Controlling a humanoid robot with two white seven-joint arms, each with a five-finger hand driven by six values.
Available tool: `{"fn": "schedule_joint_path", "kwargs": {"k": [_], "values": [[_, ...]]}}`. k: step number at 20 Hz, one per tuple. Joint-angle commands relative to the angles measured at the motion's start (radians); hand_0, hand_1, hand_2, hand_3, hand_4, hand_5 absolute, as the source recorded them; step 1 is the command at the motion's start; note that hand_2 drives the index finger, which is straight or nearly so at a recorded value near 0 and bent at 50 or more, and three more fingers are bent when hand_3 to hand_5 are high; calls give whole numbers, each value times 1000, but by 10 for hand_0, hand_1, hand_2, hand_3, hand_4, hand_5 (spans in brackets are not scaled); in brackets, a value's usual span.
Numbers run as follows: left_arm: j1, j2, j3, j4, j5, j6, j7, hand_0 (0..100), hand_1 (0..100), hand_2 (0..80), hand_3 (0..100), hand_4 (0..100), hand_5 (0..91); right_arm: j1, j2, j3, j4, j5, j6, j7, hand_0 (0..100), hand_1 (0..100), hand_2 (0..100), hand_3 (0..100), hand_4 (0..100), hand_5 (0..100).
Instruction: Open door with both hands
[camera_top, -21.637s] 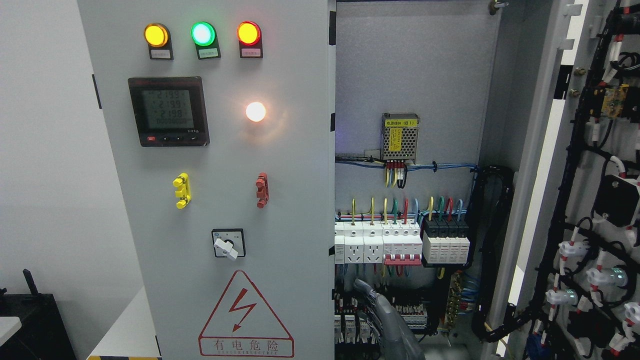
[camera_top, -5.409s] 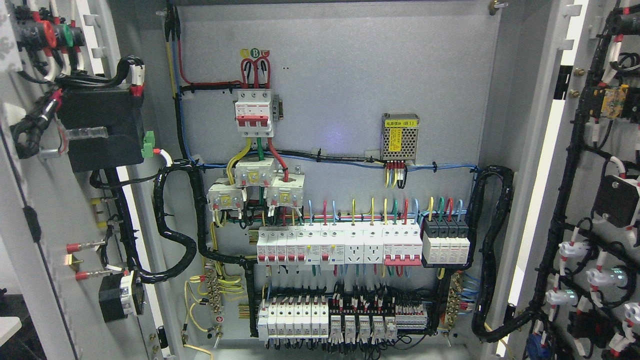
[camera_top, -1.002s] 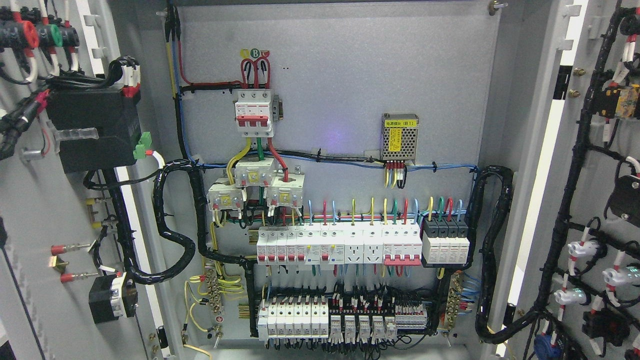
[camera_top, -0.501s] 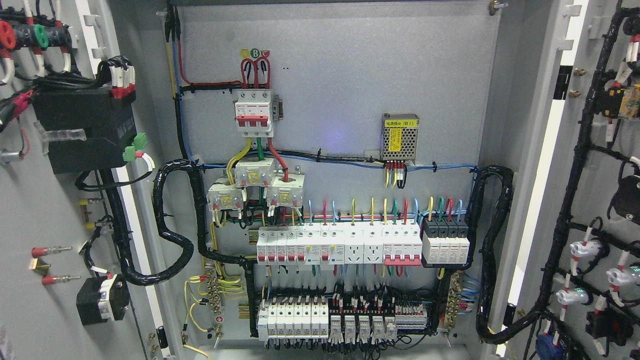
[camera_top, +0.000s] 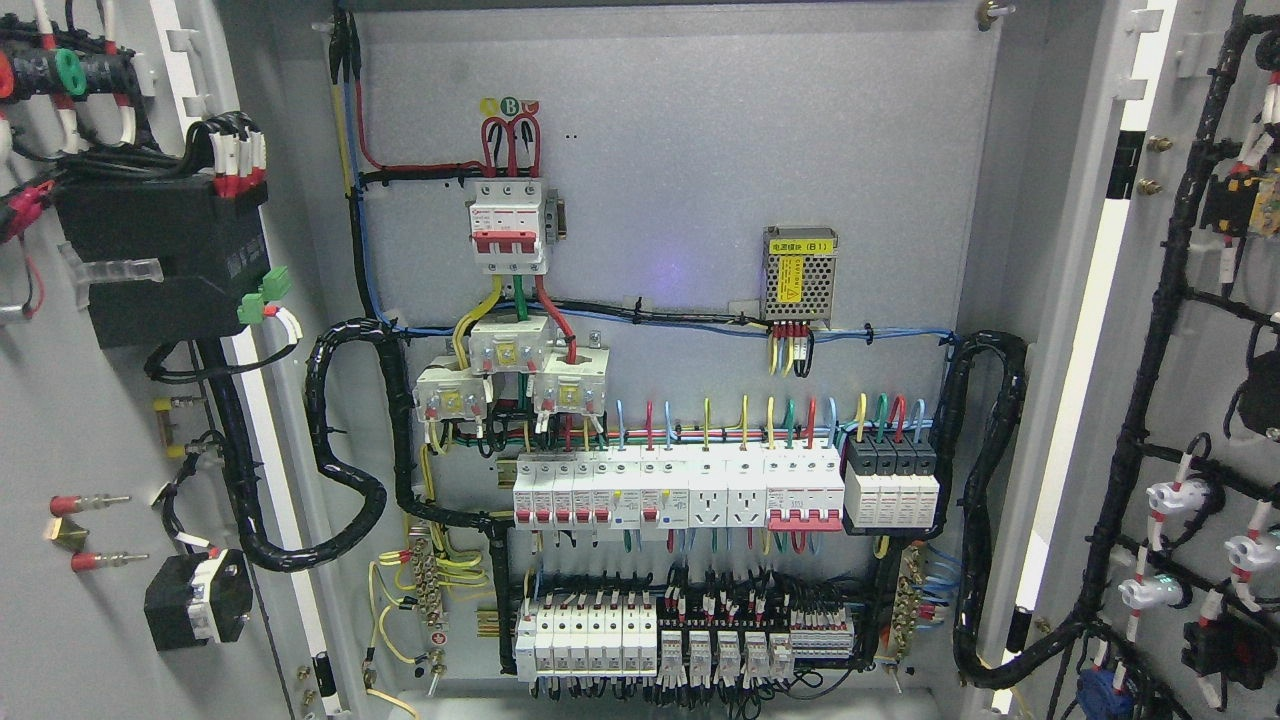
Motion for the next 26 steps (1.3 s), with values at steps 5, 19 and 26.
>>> {"fn": "schedule_joint_path", "kwargs": {"k": [5, 19, 26], "values": [[30, 25, 23, 1, 11, -718, 2, 0, 0, 0, 0, 32, 0, 2, -18, -56, 25, -11, -106, 1, 0, 0, 0, 0, 0, 0], [42, 28, 123, 9, 152, -727, 0, 0, 0, 0, 0, 32, 0, -1, -31, -53, 31, -65, -115, 3, 0, 0, 0, 0, 0, 0], [77, 31, 162, 13, 201, -818, 2, 0, 0, 0, 0, 33, 0, 2, -45, -53, 28, -80, -118, 57, 0, 0, 0, 0, 0, 0]]}}
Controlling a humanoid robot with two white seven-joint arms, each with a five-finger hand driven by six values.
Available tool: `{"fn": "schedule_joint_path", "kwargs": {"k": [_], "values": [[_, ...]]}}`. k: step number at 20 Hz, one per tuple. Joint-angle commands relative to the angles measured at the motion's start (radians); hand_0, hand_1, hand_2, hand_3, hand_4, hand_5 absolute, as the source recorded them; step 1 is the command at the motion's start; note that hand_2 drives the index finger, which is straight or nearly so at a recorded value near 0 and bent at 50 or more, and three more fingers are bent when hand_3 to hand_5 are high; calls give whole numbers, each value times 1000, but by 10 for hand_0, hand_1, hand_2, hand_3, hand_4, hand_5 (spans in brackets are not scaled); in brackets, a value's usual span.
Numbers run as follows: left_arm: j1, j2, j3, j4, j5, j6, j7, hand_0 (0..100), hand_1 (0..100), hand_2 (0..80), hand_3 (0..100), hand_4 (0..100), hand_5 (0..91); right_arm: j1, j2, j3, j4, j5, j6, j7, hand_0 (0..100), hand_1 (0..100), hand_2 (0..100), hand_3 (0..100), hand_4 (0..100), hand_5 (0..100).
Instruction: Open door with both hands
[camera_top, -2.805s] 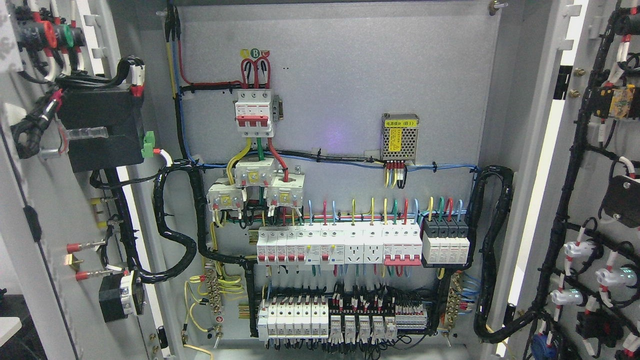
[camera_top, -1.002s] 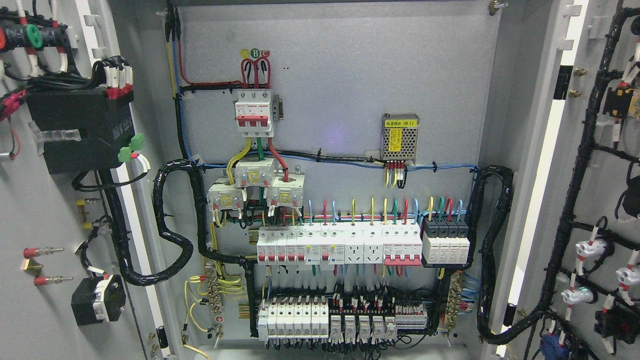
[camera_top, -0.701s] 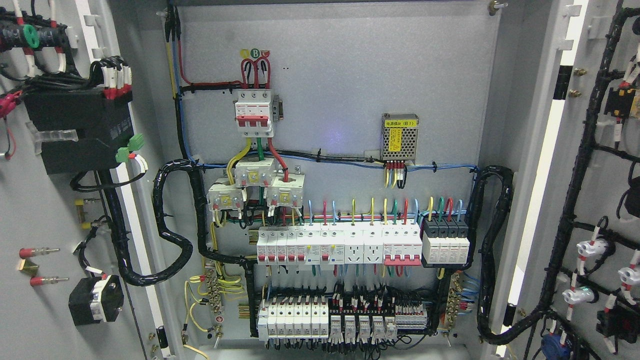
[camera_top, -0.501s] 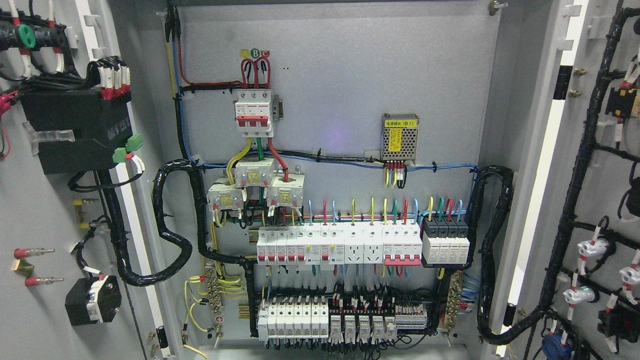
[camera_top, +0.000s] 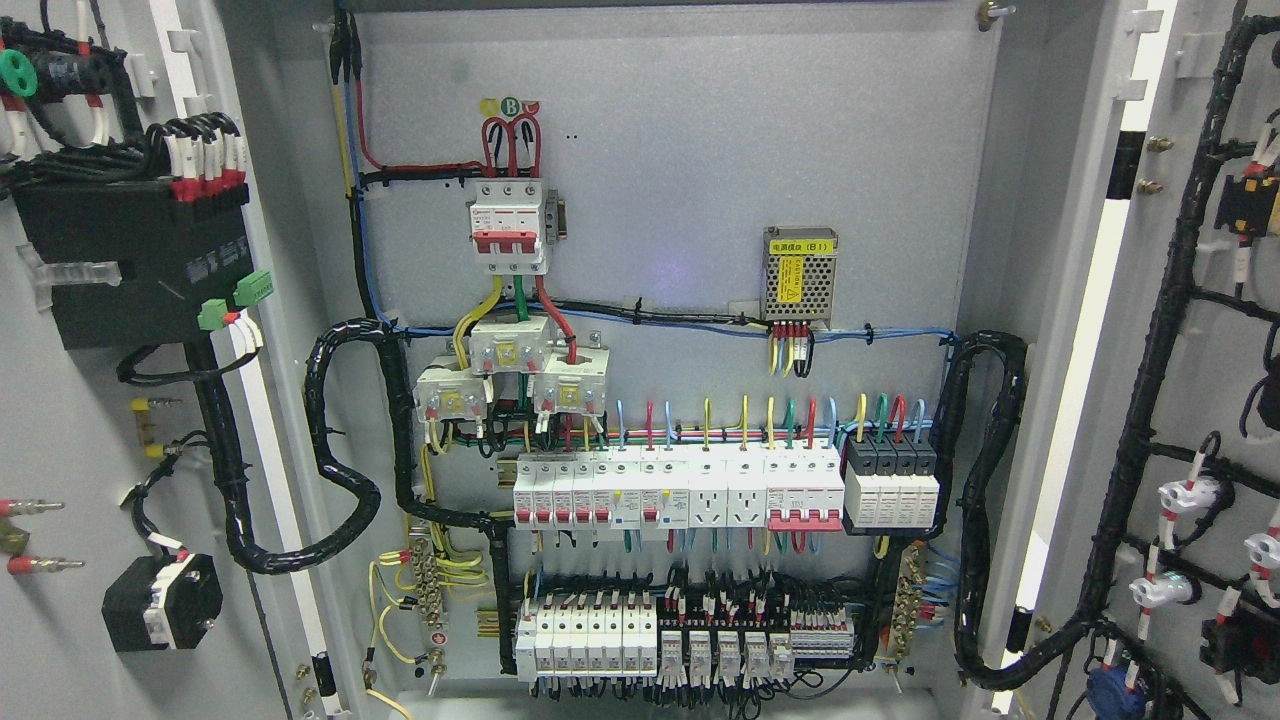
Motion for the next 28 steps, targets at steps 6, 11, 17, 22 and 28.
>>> {"fn": "schedule_joint_path", "kwargs": {"k": [6, 11, 17, 22, 28], "values": [[69, 4, 107, 5, 60, -820, 1, 0, 0, 0, 0, 33, 0, 3, -17, -6, 4, -14, -119, 15, 0, 0, 0, 0, 0, 0], [82, 4, 150, 6, 91, -816, 2, 0, 0, 0, 0, 33, 0, 4, -17, -7, 32, -14, -123, 12, 0, 0, 0, 0, 0, 0], [82, 5, 213, 9, 140, -806, 2, 0, 0, 0, 0, 33, 0, 4, -15, -17, 75, -17, -155, 10, 0, 0, 0, 0, 0, 0], [80, 36, 270, 11, 204, -781, 2, 0, 0, 0, 0, 32, 0, -1, -12, -23, 75, -17, -194, 10, 0, 0, 0, 0, 0, 0], [79, 70, 336, 23, 269, -744, 2, 0, 0, 0, 0, 32, 0, -2, -11, -33, 73, -98, -241, 13, 0, 0, 0, 0, 0, 0]]}}
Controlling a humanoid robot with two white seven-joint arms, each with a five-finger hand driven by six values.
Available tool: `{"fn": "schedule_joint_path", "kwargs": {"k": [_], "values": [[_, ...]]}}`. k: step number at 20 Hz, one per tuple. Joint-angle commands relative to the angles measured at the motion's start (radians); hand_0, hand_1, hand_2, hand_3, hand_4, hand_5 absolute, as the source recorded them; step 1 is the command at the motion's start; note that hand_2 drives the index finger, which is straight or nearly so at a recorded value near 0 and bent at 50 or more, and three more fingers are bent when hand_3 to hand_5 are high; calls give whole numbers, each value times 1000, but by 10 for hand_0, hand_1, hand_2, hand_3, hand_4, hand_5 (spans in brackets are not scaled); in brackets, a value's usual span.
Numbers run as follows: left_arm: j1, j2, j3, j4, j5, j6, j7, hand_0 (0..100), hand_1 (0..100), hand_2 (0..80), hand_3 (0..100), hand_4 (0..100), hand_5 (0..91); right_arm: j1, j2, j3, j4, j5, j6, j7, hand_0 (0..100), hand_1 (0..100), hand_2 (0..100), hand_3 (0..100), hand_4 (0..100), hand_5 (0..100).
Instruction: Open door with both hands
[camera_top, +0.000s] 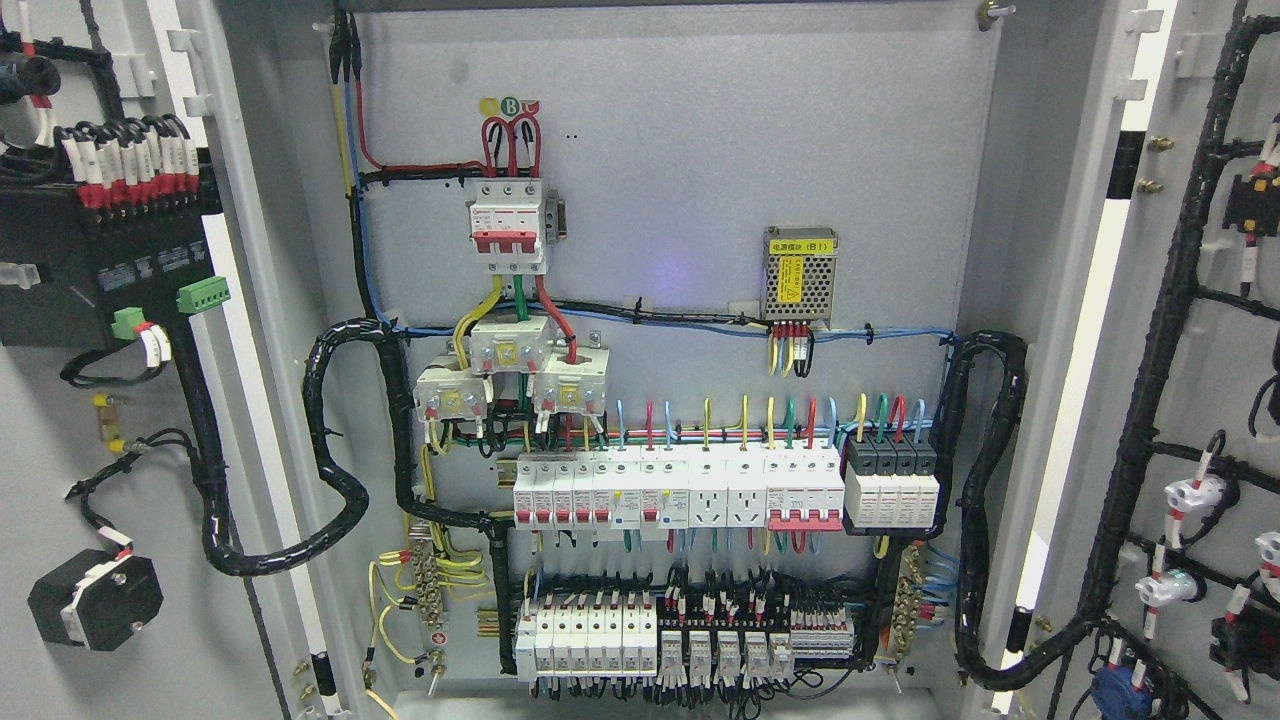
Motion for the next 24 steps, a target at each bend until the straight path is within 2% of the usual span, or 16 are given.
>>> {"fn": "schedule_joint_path", "kwargs": {"k": [1, 8, 17, 24], "values": [[-1, 50, 123, 13, 71, -734, 0, 0, 0, 0, 0, 32, 0, -1, 2, -27, 16, -53, -246, 3, 0, 0, 0, 0, 0, 0], [-27, 99, 172, 56, 133, -654, 0, 0, 0, 0, 0, 32, 0, -2, -1, -31, 11, -53, -254, 7, 0, 0, 0, 0, 0, 0], [-94, 133, 198, 119, 154, -514, 3, 0, 0, 0, 0, 33, 0, 7, 0, -19, -35, -53, -255, 8, 0, 0, 0, 0, 0, 0], [-110, 133, 204, 185, 154, -444, 2, 0, 0, 0, 0, 33, 0, 47, -15, -13, -70, -53, -278, 8, 0, 0, 0, 0, 0, 0]]}}
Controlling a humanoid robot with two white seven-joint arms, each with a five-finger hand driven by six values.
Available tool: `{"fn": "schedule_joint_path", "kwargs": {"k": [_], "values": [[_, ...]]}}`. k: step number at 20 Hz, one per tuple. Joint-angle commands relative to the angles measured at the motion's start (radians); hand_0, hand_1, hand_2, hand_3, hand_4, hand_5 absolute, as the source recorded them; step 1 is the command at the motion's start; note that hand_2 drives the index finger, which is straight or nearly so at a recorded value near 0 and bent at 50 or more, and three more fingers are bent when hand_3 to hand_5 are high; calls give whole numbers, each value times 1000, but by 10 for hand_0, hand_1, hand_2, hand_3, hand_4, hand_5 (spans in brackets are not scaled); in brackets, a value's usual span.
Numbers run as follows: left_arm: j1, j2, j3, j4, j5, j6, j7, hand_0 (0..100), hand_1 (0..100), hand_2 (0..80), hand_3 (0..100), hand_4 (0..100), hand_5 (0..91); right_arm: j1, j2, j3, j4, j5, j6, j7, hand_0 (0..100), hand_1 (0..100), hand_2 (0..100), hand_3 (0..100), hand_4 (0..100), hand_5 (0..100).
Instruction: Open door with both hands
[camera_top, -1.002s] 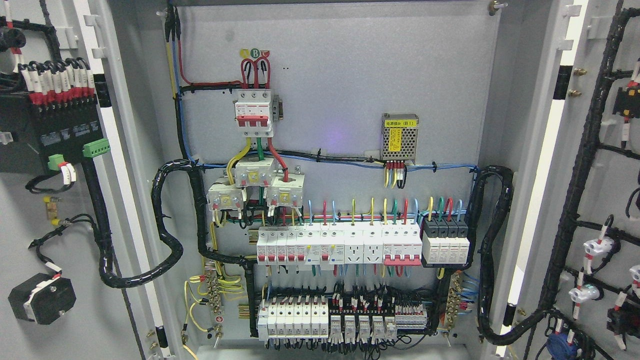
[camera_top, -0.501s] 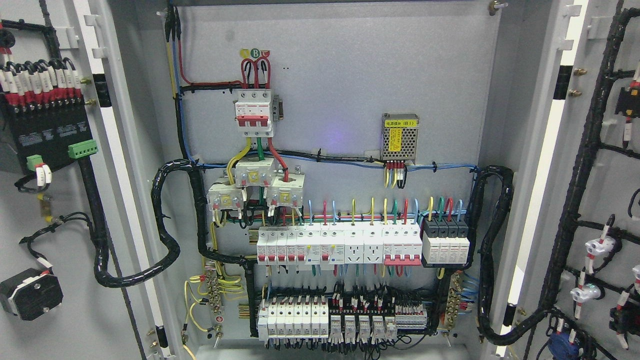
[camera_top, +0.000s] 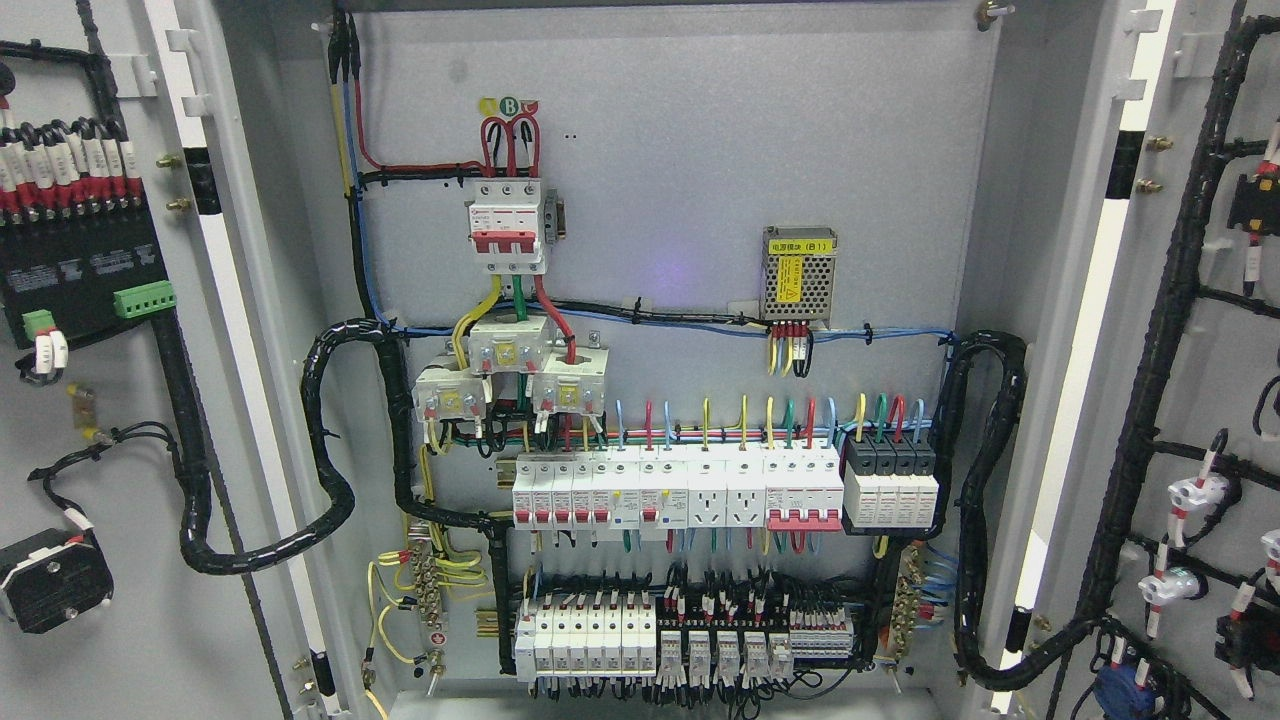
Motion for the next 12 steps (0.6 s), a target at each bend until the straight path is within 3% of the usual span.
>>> {"fn": "schedule_joint_path", "kwargs": {"k": [1, 12], "values": [[-23, 27, 34, 92, 6, -427, -1, 0, 0, 0, 0, 33, 0, 39, -11, 6, -54, -1, -286, 1, 0, 0, 0, 0, 0, 0], [-114, 27, 22, 211, -5, -254, -4, 0, 0, 0, 0, 34, 0, 64, -36, 33, -88, -1, -327, 1, 0, 0, 0, 0, 0, 0]]}}
